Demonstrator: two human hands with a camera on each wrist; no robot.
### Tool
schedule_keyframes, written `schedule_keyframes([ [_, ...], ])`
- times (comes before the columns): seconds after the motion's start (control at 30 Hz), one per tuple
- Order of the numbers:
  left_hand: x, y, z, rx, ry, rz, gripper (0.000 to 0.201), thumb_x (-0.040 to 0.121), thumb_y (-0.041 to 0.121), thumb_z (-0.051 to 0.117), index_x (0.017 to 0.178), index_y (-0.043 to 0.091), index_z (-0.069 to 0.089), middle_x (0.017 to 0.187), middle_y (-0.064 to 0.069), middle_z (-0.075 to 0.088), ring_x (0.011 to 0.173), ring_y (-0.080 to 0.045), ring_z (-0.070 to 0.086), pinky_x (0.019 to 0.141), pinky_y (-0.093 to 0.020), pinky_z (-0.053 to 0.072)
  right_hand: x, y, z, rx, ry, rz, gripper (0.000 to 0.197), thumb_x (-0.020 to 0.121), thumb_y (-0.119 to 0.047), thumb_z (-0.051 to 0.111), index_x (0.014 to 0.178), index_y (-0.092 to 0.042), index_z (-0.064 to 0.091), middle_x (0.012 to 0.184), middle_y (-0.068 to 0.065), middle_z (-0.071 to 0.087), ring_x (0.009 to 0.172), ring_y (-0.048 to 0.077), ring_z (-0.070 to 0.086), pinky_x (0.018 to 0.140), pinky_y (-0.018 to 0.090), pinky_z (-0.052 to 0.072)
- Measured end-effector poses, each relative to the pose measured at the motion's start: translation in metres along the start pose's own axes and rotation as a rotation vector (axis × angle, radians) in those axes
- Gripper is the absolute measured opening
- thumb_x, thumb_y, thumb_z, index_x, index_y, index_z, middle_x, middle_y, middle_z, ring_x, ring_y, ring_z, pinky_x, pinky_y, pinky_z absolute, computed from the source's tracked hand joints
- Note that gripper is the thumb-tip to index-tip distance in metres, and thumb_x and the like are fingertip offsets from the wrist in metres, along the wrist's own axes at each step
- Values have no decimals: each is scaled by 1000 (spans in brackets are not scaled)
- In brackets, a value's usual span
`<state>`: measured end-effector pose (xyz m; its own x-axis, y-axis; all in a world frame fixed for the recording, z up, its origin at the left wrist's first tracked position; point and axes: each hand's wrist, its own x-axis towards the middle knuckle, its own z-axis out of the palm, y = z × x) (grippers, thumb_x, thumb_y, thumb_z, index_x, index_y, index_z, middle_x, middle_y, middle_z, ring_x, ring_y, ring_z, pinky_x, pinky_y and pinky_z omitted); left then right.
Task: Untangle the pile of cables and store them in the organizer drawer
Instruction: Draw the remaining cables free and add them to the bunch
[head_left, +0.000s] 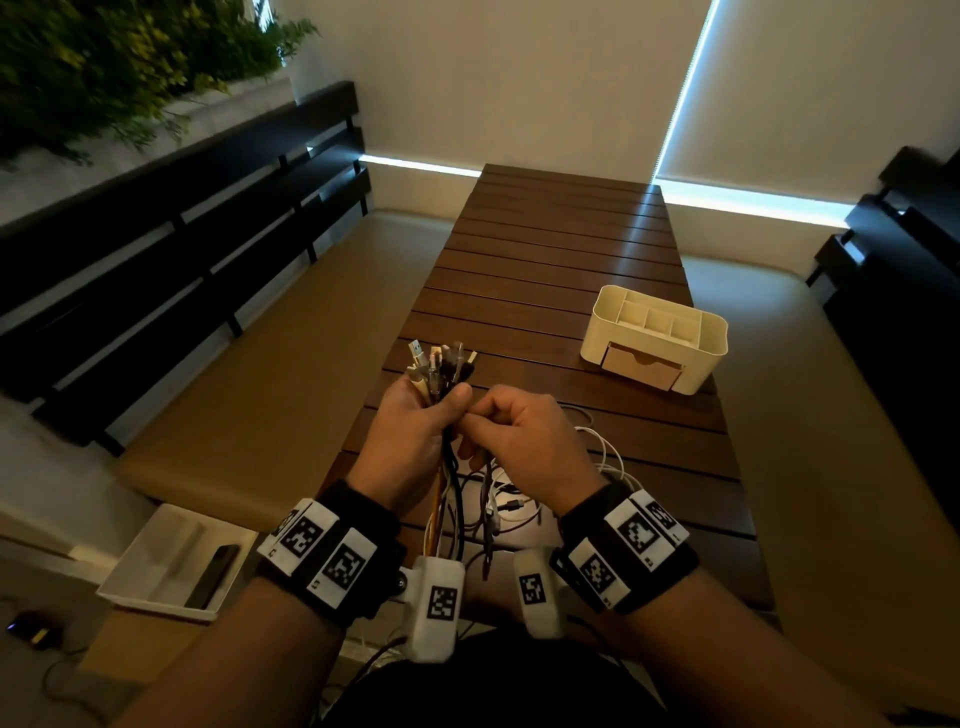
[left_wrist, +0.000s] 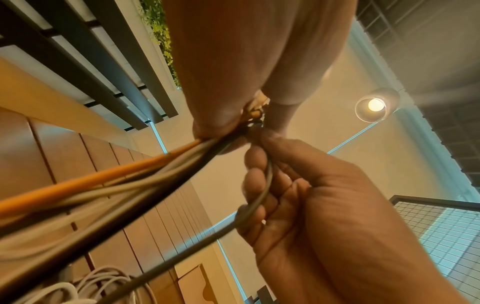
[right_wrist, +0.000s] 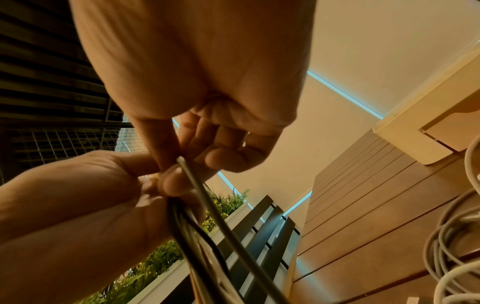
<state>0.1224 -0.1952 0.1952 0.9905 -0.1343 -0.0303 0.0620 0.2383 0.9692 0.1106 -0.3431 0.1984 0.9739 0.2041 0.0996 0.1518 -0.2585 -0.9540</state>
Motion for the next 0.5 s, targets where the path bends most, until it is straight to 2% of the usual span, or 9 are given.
schedule_keyframes([
  [0.07, 1, 1, 1, -30, 75, -21, 9, 101, 13, 54, 98, 4, 54, 77, -6, 56, 68, -21, 55, 62, -37, 50, 2, 0, 0, 17, -16, 13, 12, 94, -16, 67, 90, -5, 68, 75, 7, 74, 64, 14, 70, 63, 22, 55],
  [0.2, 3, 9, 3, -140, 206, 8, 9, 103, 11, 49, 97, 14, 56, 76, 1, 53, 69, -13, 50, 72, -34, 45, 4, 7, -1, 95, -97, 75, 12, 97, -15, 63, 91, -5, 66, 72, 4, 71, 65, 14, 66, 64, 24, 55],
  [0.27, 7, 16, -1, -194, 261, 32, 7, 103, 14, 48, 104, 13, 55, 79, 0, 55, 74, -14, 58, 76, -35, 51, 5, 13, -3, 91, -152, 112, 11, 98, -16, 62, 92, -8, 65, 71, 0, 68, 65, 14, 64, 66, 25, 55],
  [0.33, 10, 25, -8, -292, 269, 31, 15, 103, 19, 49, 113, 9, 51, 84, -2, 58, 78, -17, 68, 77, -39, 59, 6, 22, -6, 20, -205, 144, 10, 98, -20, 62, 92, -13, 66, 73, -1, 67, 66, 14, 63, 70, 29, 54],
  [0.4, 13, 35, -14, -370, 259, 32, 19, 103, 22, 48, 118, 10, 49, 81, -1, 59, 72, -18, 69, 74, -40, 61, 8, 32, -10, -27, -212, 185, 11, 99, -23, 61, 91, -16, 65, 73, -1, 64, 67, 13, 62, 72, 31, 53],
  [0.43, 13, 39, -15, -373, 255, 37, 19, 103, 24, 47, 117, 11, 49, 77, 1, 57, 66, -15, 65, 69, -36, 60, 9, 35, -12, -35, -195, 205, 13, 99, -24, 61, 91, -15, 66, 72, -1, 63, 66, 12, 62, 72, 33, 53],
  [0.5, 15, 40, -19, -335, 227, 49, 14, 103, 26, 48, 110, 15, 50, 71, 4, 50, 56, -10, 50, 54, -26, 49, 12, 35, -15, -71, -140, 212, 17, 99, -26, 60, 92, -11, 66, 70, -1, 61, 61, 8, 59, 67, 32, 52],
])
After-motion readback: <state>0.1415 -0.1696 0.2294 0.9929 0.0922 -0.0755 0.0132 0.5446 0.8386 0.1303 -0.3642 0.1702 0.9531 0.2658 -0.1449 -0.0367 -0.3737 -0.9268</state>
